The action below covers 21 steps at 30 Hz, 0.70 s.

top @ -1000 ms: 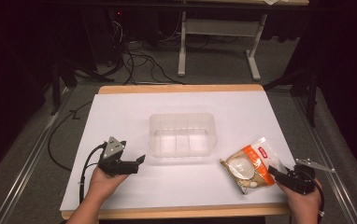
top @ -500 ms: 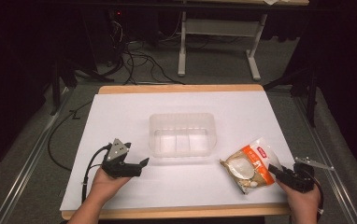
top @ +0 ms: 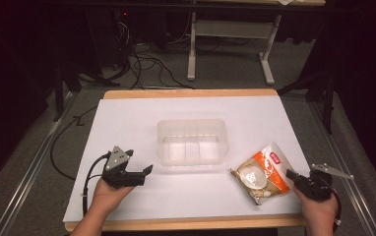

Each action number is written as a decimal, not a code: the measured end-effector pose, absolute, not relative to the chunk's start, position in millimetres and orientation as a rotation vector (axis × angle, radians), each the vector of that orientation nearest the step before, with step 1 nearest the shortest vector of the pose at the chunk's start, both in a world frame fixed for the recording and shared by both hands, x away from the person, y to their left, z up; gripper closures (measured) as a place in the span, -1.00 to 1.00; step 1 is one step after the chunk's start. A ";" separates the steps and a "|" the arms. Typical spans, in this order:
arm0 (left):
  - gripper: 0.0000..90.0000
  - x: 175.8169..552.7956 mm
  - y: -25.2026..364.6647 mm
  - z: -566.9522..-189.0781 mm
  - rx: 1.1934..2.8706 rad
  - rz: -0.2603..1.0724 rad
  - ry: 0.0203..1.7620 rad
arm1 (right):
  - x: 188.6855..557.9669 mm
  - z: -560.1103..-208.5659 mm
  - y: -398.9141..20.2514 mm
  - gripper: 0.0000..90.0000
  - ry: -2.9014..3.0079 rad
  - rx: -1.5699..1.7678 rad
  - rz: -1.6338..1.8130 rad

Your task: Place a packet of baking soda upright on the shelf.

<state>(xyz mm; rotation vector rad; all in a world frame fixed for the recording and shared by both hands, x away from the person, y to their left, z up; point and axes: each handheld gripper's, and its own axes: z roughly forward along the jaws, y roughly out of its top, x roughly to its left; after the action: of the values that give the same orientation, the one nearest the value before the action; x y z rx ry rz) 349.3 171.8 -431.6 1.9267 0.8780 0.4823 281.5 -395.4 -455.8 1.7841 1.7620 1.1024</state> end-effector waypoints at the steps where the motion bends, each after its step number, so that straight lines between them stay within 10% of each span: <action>1: -0.73 349.4 172.4 -431.8 1.927 0.482 0.880 | 281.2 -452.8 -393.0 1.00 1.759 1.762 1.114; 21: -0.72 346.8 176.2 -428.3 1.889 0.490 0.862 | 265.0 -401.5 -352.0 1.00 1.732 1.436 1.345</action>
<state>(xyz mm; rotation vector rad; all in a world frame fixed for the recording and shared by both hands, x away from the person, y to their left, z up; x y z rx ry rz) 346.8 176.2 -428.3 1.8888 0.8624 0.4902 265.0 -352.0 -401.5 1.4361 1.7319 1.3455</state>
